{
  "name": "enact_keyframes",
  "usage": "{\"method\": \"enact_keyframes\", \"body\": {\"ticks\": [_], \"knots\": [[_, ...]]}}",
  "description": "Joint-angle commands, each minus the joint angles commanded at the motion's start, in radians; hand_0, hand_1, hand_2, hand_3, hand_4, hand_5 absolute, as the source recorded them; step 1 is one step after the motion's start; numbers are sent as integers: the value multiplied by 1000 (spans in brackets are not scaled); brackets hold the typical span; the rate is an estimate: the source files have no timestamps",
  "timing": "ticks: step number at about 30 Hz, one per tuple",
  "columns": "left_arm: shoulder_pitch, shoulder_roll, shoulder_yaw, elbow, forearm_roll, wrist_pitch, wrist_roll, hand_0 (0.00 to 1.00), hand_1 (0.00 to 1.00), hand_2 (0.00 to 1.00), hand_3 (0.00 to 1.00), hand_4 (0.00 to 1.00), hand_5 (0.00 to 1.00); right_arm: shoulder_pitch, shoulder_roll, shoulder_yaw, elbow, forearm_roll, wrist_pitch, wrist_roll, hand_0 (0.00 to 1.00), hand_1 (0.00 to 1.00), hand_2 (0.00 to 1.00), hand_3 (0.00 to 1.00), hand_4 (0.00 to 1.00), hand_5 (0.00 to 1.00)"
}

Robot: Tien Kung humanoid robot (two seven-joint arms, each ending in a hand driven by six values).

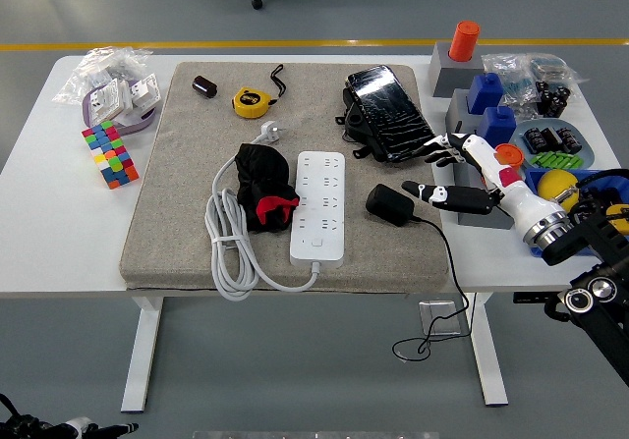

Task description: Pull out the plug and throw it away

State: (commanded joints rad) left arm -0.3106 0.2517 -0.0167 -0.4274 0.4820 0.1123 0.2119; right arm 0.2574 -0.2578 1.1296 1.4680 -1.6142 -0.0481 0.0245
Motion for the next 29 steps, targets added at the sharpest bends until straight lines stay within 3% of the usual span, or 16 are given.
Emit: {"method": "enact_keyframes", "body": {"ticks": [29], "knots": [[-13, -3, -15, 0, -13, 3, -5, 534, 672, 698, 666, 827, 653, 9, -10, 4, 7, 60, -2, -4, 659, 651, 672, 605, 956, 448]]}}
